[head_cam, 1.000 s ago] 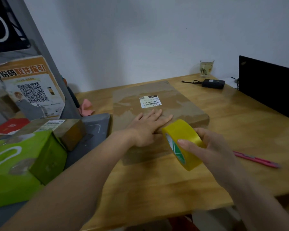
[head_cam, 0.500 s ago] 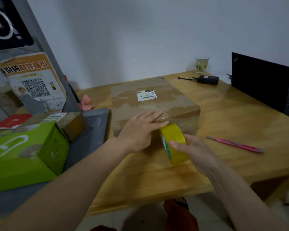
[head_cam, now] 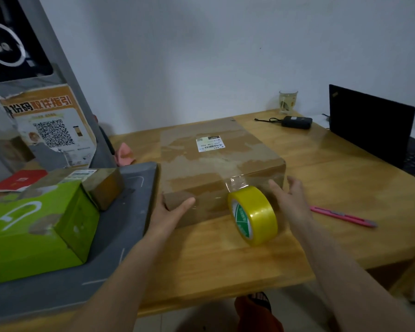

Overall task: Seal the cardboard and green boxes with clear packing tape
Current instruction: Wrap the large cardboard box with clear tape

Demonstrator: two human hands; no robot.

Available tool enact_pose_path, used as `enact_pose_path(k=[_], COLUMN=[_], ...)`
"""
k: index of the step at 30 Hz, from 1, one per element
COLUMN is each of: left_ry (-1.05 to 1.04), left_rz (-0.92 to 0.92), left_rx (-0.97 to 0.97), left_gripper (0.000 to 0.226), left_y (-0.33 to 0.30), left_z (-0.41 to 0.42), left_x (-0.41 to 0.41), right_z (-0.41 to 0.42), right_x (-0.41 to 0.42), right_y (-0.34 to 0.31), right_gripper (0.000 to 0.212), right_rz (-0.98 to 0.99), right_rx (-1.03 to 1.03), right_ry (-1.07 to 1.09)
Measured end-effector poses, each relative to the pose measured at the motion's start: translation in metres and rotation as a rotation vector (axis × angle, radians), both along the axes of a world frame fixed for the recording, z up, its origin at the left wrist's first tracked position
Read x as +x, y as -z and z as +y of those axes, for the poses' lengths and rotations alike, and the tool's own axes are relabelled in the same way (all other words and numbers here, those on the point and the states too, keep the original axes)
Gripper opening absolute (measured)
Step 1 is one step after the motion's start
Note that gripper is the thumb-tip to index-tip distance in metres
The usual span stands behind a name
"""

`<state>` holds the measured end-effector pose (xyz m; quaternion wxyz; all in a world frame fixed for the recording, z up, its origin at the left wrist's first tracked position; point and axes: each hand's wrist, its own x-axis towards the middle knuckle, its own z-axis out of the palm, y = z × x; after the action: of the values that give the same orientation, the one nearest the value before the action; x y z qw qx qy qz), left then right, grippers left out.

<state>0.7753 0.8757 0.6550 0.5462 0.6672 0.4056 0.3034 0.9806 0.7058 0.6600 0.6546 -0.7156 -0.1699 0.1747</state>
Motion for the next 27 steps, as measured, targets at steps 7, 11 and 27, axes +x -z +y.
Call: enact_pose_path(k=[7,11,27], left_ry=[-0.149,-0.261,-0.082], left_rz=[0.044,0.330,0.343], left_rx=[0.115,0.409,0.647], left_gripper=[0.078,0.091,0.089], left_y=[-0.033,-0.107,-0.274], left_z=[-0.007,-0.004,-0.073], left_x=[0.002,-0.011,-0.083], right_z=[-0.001,-0.014,0.005], right_x=[0.006,-0.009,-0.011], right_y=[-0.026,-0.085,-0.286], right_gripper=[0.042,0.052,0.026], right_rz=[-0.053,-0.260,-0.629], right_rx=[0.060,0.267,-0.147], right_ry=[-0.138,-0.177,0.094])
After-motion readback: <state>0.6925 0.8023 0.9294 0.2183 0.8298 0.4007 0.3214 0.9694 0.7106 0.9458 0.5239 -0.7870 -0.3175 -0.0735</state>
